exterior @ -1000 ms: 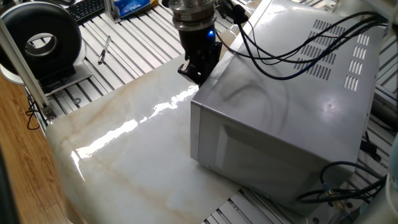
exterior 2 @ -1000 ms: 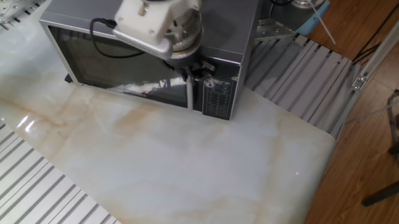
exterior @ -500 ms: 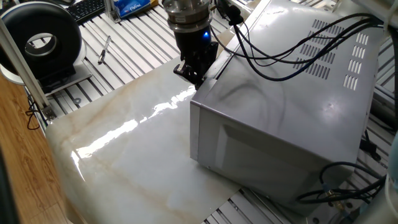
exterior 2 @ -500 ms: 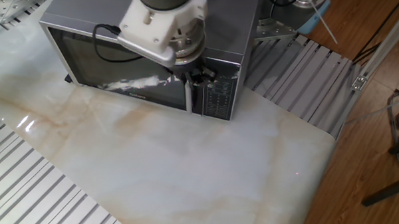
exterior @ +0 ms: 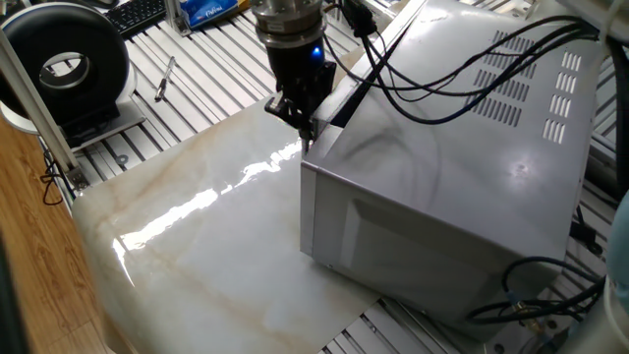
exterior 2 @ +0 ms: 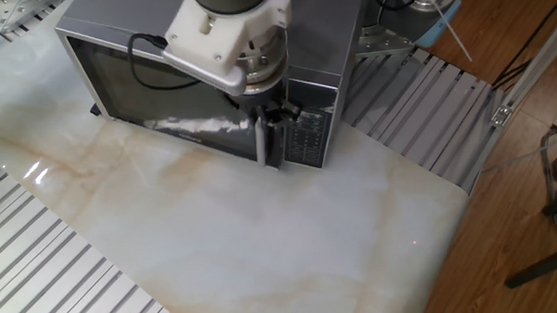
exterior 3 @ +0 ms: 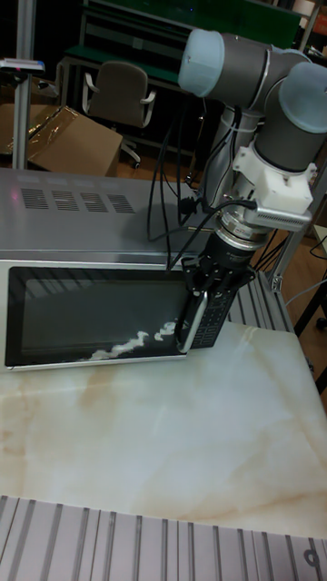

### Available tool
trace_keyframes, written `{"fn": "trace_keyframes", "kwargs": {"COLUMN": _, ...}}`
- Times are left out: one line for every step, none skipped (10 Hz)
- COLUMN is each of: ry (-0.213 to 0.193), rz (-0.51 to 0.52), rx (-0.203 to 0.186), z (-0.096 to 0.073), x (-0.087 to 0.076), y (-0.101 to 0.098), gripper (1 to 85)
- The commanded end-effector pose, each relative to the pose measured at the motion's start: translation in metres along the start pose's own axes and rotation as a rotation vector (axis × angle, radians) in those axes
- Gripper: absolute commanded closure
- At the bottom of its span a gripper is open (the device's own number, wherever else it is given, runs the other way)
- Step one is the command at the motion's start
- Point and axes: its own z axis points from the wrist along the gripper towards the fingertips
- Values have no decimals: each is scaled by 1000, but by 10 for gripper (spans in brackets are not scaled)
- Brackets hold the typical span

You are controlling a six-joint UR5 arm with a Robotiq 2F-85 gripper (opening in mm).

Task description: Open the microwave door

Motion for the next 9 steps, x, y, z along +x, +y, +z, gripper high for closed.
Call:
{"fn": "trace_keyframes", "kwargs": {"ry": 9, "rz": -35, "rx": 19, "z": 3, "x": 1, "y": -5, "gripper": 840}}
{"fn": "trace_keyframes", "kwargs": {"ry": 51, "rz": -89, "rx": 47, "z": -8, "x": 9, "y": 1, "gripper": 743}}
{"fn": "trace_keyframes", "kwargs": {"ry": 90, "rz": -140, "rx": 83, "z": -14, "x": 19, "y": -4, "gripper": 533}}
{"fn": "trace_keyframes", "kwargs": {"ry": 86, "rz": -135, "rx": 82, "z": -9, "x": 16, "y": -2, "gripper": 513}}
{"fn": "trace_keyframes", "kwargs": {"ry": 80, "rz": -142, "rx": 92, "z": -3, "x": 12, "y": -3, "gripper": 500}}
{"fn": "trace_keyframes", "kwargs": {"ry": 80, "rz": -157, "rx": 88, "z": -3, "x": 12, "y": 0, "gripper": 447}}
{"fn": "trace_keyframes", "kwargs": {"ry": 78, "rz": -164, "rx": 85, "z": -4, "x": 12, "y": 0, "gripper": 430}}
{"fn": "trace_keyframes", "kwargs": {"ry": 80, "rz": -175, "rx": 89, "z": -5, "x": 12, "y": -3, "gripper": 430}}
{"fn": "trace_keyframes", "kwargs": {"ry": 78, "rz": -186, "rx": 92, "z": -7, "x": 12, "y": -7, "gripper": 430}}
